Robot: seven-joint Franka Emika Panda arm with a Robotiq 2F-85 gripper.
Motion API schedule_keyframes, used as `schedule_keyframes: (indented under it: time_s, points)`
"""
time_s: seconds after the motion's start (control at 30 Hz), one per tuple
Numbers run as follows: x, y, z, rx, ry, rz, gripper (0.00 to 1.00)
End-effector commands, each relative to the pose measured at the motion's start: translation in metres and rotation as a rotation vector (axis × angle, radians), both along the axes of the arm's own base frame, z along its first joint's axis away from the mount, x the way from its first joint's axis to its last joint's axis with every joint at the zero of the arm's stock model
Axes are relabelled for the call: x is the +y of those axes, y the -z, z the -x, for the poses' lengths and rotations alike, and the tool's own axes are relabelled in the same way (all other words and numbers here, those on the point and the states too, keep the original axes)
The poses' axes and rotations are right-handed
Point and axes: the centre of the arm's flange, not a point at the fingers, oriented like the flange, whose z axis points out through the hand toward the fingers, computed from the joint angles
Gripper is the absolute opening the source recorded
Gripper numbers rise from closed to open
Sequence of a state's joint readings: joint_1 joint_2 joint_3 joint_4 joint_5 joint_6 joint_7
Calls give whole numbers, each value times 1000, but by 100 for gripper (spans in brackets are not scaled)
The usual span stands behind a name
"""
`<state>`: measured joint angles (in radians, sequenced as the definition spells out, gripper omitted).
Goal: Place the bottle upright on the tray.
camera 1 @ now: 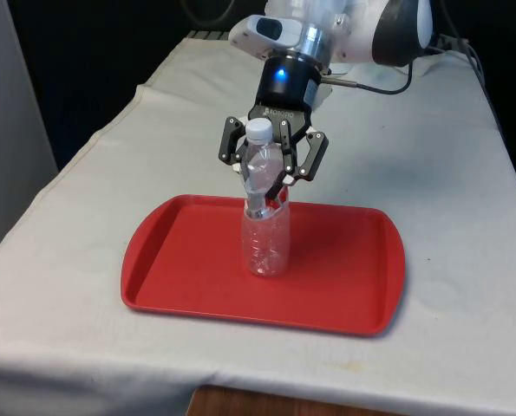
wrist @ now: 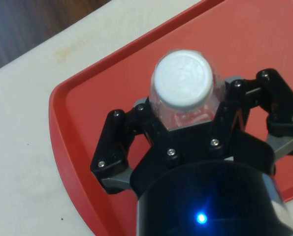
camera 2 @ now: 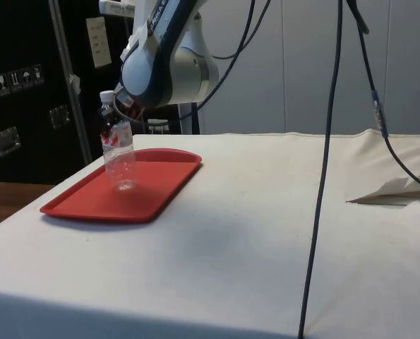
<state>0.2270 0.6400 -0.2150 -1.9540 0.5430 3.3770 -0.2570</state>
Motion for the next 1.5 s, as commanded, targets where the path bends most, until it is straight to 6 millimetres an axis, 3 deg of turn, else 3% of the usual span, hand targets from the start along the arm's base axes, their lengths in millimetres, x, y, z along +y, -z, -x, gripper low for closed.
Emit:
schedule_keyframes:
  time_s: [0.0,0.87,1.07,1.3,1.47]
  points:
    - [0,0,0,-1,0,0,32]
    - [-1,-1,0,-1,-1,2,33]
    - [0,0,0,-1,-2,1,59]
    - [-1,-1,0,-1,-1,2,97]
    - [-1,-1,0,-1,-1,3,100]
